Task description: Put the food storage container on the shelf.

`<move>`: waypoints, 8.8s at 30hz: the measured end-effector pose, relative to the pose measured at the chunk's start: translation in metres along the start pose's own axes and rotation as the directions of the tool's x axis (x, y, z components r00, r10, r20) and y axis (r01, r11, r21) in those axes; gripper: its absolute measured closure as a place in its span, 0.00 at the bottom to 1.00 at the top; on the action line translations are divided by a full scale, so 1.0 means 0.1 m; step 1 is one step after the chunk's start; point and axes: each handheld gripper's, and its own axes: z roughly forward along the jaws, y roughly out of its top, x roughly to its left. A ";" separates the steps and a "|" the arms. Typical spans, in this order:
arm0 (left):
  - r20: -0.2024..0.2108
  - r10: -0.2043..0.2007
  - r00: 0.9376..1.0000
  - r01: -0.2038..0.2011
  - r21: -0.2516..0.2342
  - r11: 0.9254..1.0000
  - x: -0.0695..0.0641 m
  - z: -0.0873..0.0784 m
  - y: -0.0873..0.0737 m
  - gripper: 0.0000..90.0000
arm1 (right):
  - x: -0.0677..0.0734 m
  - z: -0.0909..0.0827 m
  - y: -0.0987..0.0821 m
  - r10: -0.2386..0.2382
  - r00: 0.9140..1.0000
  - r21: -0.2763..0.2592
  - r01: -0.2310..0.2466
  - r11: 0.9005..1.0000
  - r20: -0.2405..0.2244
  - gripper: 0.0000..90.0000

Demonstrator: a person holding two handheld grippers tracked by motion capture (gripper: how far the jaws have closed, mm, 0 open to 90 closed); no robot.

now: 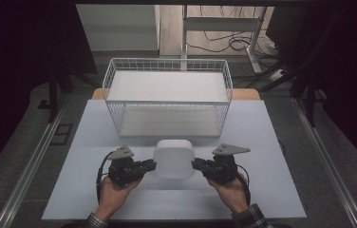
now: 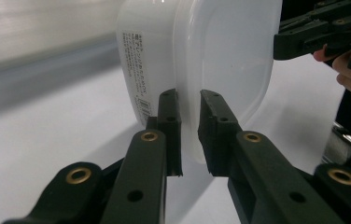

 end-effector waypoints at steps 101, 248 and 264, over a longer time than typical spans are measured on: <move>-0.175 0.103 0.979 -0.114 -0.055 0.992 0.23 -0.10 -0.41 0.06 | -0.42 0.46 0.23 -0.119 0.992 0.029 0.118 0.993 0.047 0.96; -0.149 0.134 0.980 -0.132 0.022 0.991 0.11 -0.28 -0.72 0.01 | -0.28 -0.02 -0.26 -0.187 0.978 0.096 0.177 0.979 0.098 0.00; -0.194 0.132 0.972 -0.127 0.036 0.991 0.10 -0.47 -0.78 0.00 | -0.25 -0.28 -0.42 -0.180 0.975 0.074 0.172 0.982 0.132 0.00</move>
